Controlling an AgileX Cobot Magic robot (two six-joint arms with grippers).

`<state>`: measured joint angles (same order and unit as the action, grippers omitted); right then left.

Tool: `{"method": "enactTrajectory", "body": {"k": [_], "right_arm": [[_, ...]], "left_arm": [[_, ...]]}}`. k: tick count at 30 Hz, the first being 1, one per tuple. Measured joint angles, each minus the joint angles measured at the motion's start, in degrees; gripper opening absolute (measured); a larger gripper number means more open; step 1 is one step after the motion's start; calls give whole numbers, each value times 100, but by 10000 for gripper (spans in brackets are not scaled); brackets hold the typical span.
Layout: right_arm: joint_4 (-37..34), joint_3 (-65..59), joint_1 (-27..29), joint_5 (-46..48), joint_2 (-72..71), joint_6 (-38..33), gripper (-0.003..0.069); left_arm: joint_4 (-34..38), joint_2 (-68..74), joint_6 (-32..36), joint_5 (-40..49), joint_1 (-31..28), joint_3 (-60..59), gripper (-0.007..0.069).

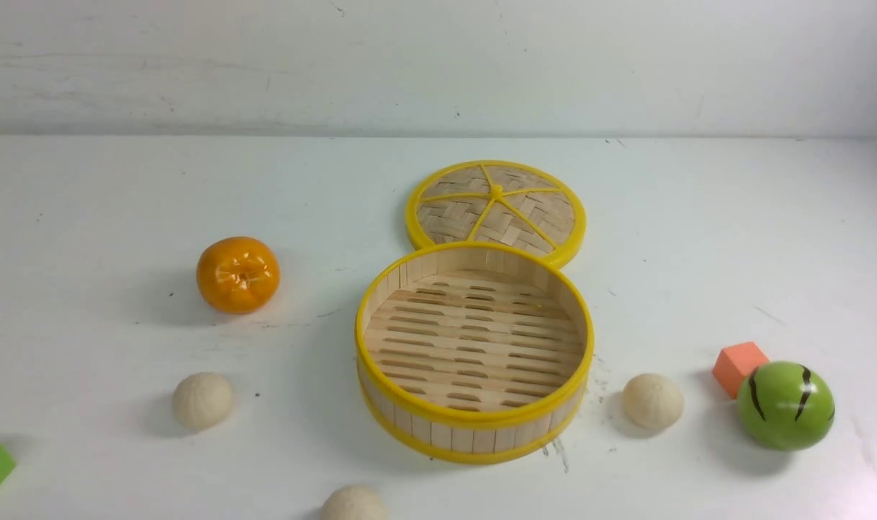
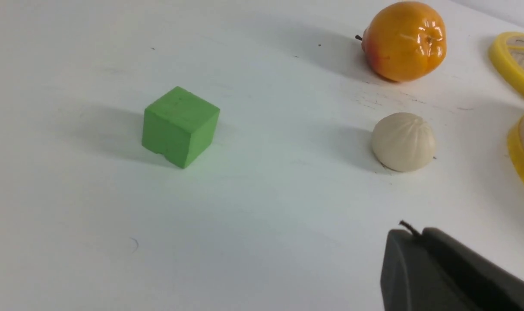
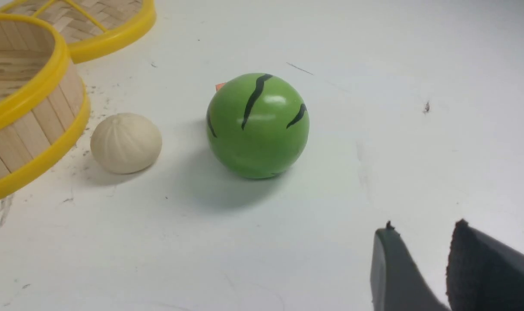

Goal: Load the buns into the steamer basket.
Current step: Use the left arm to grab a steamed stuffed bun

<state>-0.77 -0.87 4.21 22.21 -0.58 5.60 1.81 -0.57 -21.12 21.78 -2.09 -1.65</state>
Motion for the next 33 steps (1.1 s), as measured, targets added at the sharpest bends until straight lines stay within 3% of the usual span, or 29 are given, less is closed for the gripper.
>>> {"method": "enactTrajectory", "body": {"k": [4,7,10,15,18,23,24,26,30,33], "right_arm": [[0,0,0,0,0,0,211],[0,0,0,0,0,0,216],[0,0,0,0,0,0,219],[0,0,0,0,0,0,221],[0,0,0,0,0,0,224],[0,0,0,0,0,0,229],[0,0,0,0,0,0,232],[0,0,0,0,0,0,235],[0,0,0,0,0,0,236],[0,0,0,0,0,0,237]], "left_arm": [[855,0,-669,-42,0,0,25],[2678,0,-1938,-222,0,0,29],[3925,0,-2710,-274,0,0,30],[4377,0,-2904,-311,0,0,36],[4428,0,-2658,-209,0,51,39],[4224,0,-516,375,0,1018,39],[3886,31,455,679,0,1650,34],[3234,390,1068,1363,0,2512,6],[1101,1915,1227,3198,0,4049,-14],[33,3052,1332,4145,15,4914,-14]]}}
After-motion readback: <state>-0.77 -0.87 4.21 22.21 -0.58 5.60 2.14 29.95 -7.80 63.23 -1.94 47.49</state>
